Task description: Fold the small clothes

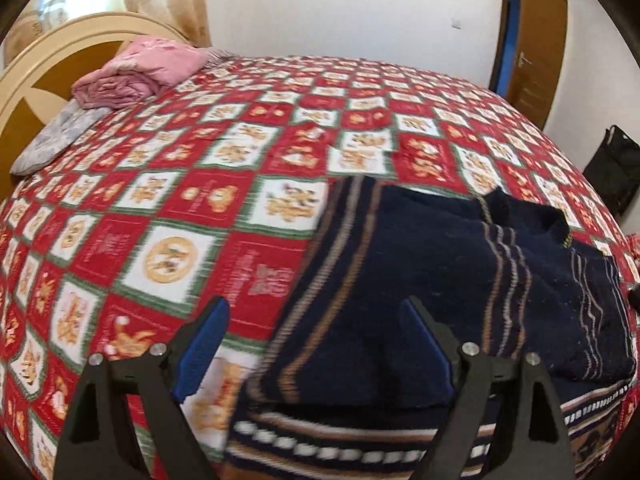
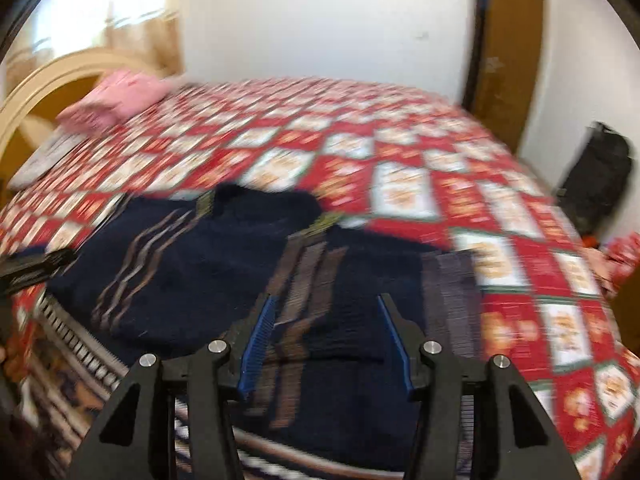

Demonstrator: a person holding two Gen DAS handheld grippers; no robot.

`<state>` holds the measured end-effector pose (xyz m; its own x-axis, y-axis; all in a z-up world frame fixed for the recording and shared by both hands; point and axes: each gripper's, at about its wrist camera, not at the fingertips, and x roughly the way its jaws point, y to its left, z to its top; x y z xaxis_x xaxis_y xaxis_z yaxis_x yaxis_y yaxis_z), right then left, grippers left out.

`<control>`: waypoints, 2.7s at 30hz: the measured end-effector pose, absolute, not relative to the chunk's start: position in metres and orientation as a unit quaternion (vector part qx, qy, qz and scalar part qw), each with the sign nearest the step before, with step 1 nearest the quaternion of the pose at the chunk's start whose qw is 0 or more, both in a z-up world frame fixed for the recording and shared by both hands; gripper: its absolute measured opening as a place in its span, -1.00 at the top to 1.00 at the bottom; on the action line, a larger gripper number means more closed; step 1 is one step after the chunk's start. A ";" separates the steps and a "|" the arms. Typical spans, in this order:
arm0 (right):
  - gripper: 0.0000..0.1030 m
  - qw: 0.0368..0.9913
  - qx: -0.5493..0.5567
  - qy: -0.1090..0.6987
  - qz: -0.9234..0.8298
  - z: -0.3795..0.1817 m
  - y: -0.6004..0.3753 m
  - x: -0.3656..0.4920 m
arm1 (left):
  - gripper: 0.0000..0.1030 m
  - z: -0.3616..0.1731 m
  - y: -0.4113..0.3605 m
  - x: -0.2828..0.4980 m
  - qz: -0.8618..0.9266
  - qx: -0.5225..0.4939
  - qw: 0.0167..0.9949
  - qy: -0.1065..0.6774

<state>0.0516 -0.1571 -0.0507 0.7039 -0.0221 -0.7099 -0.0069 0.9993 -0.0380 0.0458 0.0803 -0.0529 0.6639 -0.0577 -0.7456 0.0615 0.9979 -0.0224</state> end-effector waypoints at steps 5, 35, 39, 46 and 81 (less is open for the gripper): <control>-0.04 0.913 -0.002 0.407 -0.012 -0.082 -0.156 0.069 | -0.74 -0.077 0.065 0.047 -0.031 0.045 0.900 0.432; -0.04 0.936 0.176 0.302 0.040 0.101 -0.246 -0.216 | -0.93 0.037 0.175 -0.094 -0.137 0.054 0.928 0.342; -0.04 0.909 0.176 0.376 0.033 0.095 -0.258 -0.264 | -0.93 0.022 0.184 -0.119 -0.175 0.097 0.910 0.363; -0.04 0.862 0.172 0.470 0.078 0.017 -0.230 -0.270 | -0.93 -0.052 0.172 -0.158 -0.230 0.108 0.850 0.462; -0.02 0.830 0.219 0.508 0.073 -0.124 -0.226 -0.195 | 0.62 -0.114 0.131 -0.182 -0.310 -0.045 0.770 0.556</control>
<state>-0.1952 -0.2262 -0.1238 0.4730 0.3438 -0.8112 0.1004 0.8937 0.4373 -0.1820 0.1308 -0.1137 0.1908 -0.5269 -0.8282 0.4271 0.8042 -0.4132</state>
